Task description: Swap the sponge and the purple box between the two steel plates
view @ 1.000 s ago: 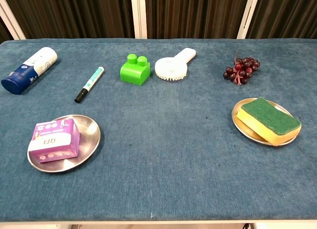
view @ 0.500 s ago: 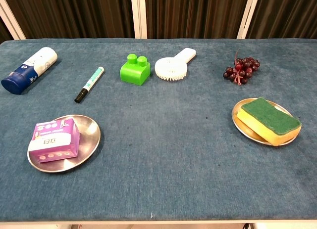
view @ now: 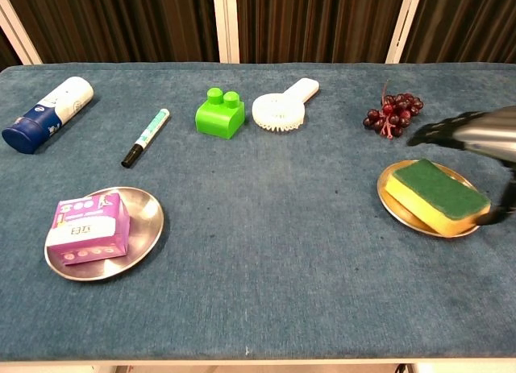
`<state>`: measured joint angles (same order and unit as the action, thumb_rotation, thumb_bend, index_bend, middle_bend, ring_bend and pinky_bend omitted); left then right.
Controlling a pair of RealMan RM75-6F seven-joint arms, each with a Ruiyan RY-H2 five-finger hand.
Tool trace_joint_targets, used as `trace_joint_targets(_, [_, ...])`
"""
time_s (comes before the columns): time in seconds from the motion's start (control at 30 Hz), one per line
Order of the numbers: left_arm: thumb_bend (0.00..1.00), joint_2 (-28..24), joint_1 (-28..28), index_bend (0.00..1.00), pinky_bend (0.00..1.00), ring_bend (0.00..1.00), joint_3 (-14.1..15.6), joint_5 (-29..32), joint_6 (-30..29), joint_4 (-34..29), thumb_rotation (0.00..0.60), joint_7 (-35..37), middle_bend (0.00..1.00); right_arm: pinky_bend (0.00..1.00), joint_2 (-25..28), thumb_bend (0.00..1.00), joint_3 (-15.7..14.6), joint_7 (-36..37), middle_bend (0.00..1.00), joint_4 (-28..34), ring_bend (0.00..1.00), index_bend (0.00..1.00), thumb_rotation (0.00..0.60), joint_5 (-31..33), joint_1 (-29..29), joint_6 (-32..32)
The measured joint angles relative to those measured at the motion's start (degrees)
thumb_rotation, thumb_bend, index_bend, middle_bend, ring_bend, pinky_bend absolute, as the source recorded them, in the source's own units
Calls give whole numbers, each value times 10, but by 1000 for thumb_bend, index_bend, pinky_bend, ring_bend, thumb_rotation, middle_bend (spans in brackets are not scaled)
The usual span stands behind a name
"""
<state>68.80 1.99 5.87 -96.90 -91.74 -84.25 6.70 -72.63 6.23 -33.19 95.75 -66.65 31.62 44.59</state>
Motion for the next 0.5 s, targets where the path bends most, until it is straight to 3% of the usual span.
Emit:
trace_joint_targets(0.2, [62,0,0,0,41,0,0,0,-1,0,600,0,0,0,-21,314,-4,-34,15,3,0,8,583,59,43,-15])
trace_joint_targets(0.27, [62,0,1,0,41,0,0,0,-2,0,600,1,0,4,-24,366,-8,-34,137,5,61,145,589,61,47,-12])
trace_joint_targets(0.33, [63,0,1,0,41,0,0,0,-2,0,600,2,0,63,-25,406,-13,-31,337,4,259,404,597,57,50,-6])
trace_joint_targets(0.4, [63,0,1,0,41,0,0,-1,-3,1,600,3,0,151,-27,414,-17,-26,424,2,370,509,598,51,50,0])
trace_joint_targets(0.5, [63,0,2,0,41,0,0,-2,-4,1,600,3,0,233,-31,422,-22,-14,496,-5,445,599,599,31,48,15])
